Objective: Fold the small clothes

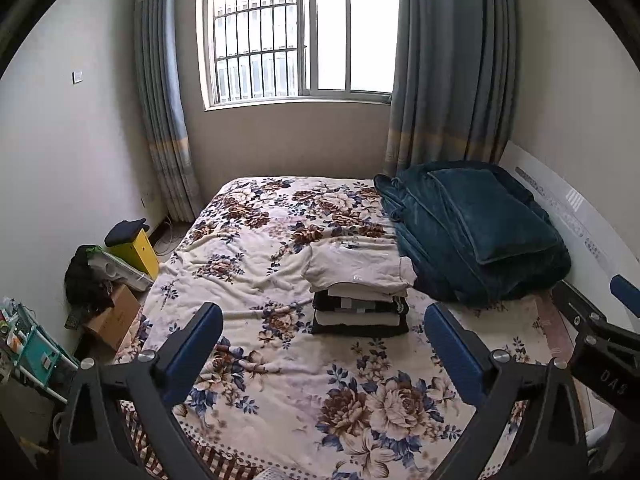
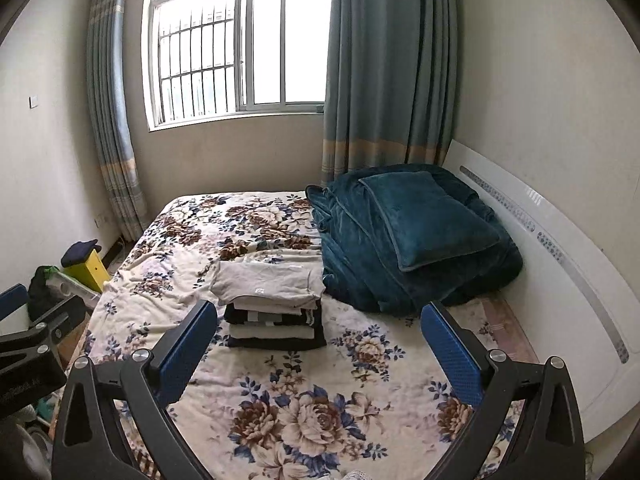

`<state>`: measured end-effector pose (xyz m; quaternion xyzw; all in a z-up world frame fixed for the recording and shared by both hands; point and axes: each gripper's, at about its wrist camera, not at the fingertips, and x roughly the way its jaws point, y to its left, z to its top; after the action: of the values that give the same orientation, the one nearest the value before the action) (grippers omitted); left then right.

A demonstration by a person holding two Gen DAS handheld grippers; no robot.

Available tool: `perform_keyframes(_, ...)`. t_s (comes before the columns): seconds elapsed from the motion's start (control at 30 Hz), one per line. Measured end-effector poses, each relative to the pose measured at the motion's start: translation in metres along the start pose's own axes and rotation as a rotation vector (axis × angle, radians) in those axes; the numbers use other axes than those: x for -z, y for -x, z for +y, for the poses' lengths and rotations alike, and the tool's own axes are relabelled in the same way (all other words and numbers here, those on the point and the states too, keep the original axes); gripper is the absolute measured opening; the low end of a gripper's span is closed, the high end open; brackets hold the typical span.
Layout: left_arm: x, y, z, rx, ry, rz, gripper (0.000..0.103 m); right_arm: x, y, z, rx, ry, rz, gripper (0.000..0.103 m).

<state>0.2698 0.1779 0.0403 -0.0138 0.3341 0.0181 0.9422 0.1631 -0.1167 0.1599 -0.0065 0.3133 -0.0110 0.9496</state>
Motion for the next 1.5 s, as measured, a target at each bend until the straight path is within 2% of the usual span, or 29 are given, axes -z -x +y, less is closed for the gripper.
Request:
perform_keyframes(0.73,0.0,0.014,-0.004,-0.006,-0.006,-0.002,0.103,0.002,0.0,-0.005,-0.052,0.003,0.017,0.103)
perform_keyframes(1.5,-0.003,0.02,-0.006,0.0,-0.012,-0.002,0.103,0.004,0.003,-0.004,-0.047,0.003,0.001,0.103)
